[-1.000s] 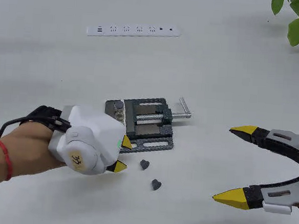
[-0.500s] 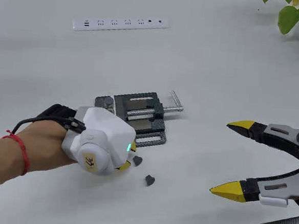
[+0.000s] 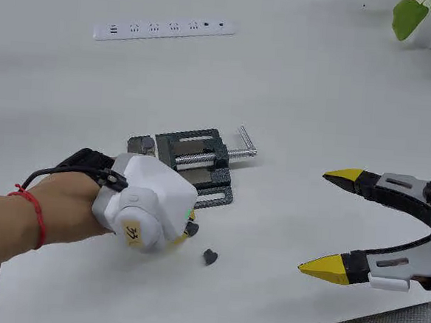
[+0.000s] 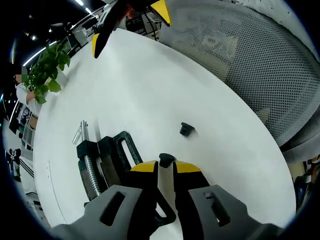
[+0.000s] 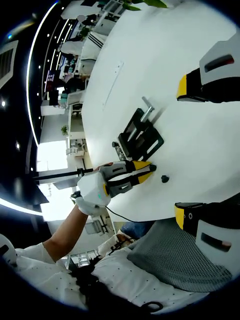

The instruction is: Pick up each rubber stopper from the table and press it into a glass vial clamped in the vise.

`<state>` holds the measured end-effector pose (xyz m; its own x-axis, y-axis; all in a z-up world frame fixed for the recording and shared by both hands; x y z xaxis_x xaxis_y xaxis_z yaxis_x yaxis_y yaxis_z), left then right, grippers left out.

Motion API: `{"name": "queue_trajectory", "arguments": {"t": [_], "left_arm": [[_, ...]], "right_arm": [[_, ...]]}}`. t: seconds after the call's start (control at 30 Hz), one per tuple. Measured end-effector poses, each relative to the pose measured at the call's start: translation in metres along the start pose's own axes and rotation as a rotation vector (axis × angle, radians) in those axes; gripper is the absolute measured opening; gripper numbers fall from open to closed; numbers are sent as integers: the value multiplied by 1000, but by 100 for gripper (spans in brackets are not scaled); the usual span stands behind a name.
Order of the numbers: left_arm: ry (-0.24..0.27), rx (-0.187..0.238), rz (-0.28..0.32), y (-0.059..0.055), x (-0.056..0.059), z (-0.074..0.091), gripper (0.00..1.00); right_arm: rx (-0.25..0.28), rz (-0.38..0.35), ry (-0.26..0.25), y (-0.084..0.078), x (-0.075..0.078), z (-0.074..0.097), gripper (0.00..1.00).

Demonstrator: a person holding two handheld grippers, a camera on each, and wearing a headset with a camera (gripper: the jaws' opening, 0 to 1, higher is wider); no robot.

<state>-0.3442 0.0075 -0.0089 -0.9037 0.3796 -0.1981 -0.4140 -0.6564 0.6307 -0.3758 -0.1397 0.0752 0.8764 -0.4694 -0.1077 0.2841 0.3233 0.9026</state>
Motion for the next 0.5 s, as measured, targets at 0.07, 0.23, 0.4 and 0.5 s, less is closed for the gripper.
{"name": "queue_trajectory", "arguments": {"t": [0.07, 0.23, 0.4, 0.5], "left_arm": [[-3, -3, 1, 0, 1, 0, 8], [-1, -2, 7, -1, 0, -1, 6], [2, -2, 11, -3, -1, -1, 5], [6, -4, 13, -4, -1, 0, 5]], "right_arm": [[1, 2, 0, 0, 0, 0, 81], [3, -1, -3, 0, 1, -1, 81], [5, -3, -1, -2, 2, -1, 80], [2, -3, -2, -2, 2, -1, 80]]}}
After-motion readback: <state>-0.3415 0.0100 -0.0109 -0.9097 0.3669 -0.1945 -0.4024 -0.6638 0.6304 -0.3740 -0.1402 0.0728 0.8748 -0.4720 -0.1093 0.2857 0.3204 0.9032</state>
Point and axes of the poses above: the centre of the closed fingertips' face, and the gripper's own axes: z roughly backward along the fingers, x roughly to its right, y roughly out of its top, the point moved 2 cm from there along z, roughly backward along the fingers, and after that the axes turned 10 degrees about x, right-handed, at the moved point
